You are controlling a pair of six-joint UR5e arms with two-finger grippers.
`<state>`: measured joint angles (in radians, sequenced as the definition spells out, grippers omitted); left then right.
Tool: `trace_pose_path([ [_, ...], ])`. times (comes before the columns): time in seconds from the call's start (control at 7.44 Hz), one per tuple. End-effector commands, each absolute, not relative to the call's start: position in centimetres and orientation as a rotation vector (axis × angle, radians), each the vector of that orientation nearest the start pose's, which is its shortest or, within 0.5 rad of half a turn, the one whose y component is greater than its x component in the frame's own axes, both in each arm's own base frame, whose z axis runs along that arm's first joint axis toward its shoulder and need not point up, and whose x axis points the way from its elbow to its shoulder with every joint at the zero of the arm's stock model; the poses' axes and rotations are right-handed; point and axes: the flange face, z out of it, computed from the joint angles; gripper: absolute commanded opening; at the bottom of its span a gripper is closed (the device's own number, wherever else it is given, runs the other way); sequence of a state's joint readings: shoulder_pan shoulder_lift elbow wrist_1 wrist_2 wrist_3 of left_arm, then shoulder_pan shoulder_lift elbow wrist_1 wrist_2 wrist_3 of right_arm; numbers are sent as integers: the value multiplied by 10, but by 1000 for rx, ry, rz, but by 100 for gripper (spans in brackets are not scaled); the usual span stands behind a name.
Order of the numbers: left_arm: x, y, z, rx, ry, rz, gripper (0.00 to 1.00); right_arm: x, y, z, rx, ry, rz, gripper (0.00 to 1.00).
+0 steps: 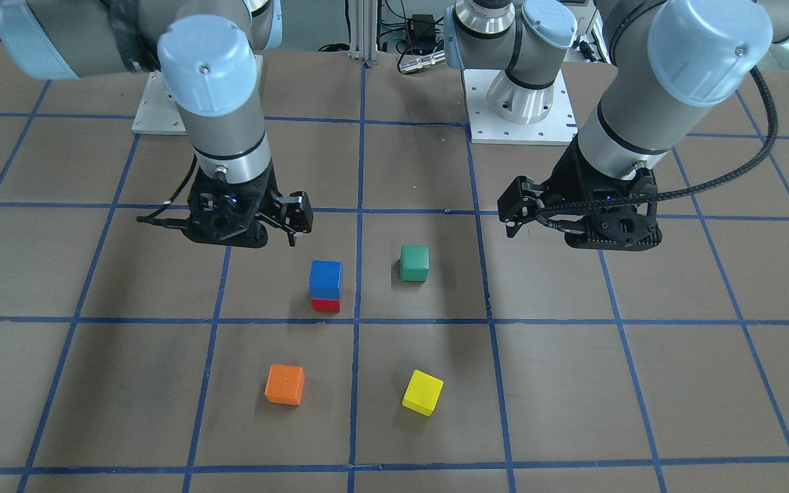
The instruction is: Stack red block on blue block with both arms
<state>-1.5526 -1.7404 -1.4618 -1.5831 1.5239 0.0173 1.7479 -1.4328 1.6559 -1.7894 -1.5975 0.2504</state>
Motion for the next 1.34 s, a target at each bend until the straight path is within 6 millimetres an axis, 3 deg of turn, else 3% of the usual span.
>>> trace_pose_path([
  [0.0,-129,-557,450,-3,3188,121,100,170,-491,455,115,3163,-55,100],
  [0.27,-134,-555,448,-10,3187,129,100,152,-495,482,112,3166,-52,100],
  [0.4,-149,-546,443,19,3182,135,100,152,-495,491,115,3162,-81,100],
  [0.54,-165,-538,443,54,3181,81,100,154,-486,496,137,3161,-81,100],
  [0.67,-166,-530,449,55,3184,54,100,156,-473,502,136,3152,-73,100],
  [0.94,-166,-523,466,54,3188,-26,100,157,-474,499,134,3157,-81,100],
  [1.21,-166,-513,467,60,3188,-34,100,154,-483,500,120,3158,-73,100],
])
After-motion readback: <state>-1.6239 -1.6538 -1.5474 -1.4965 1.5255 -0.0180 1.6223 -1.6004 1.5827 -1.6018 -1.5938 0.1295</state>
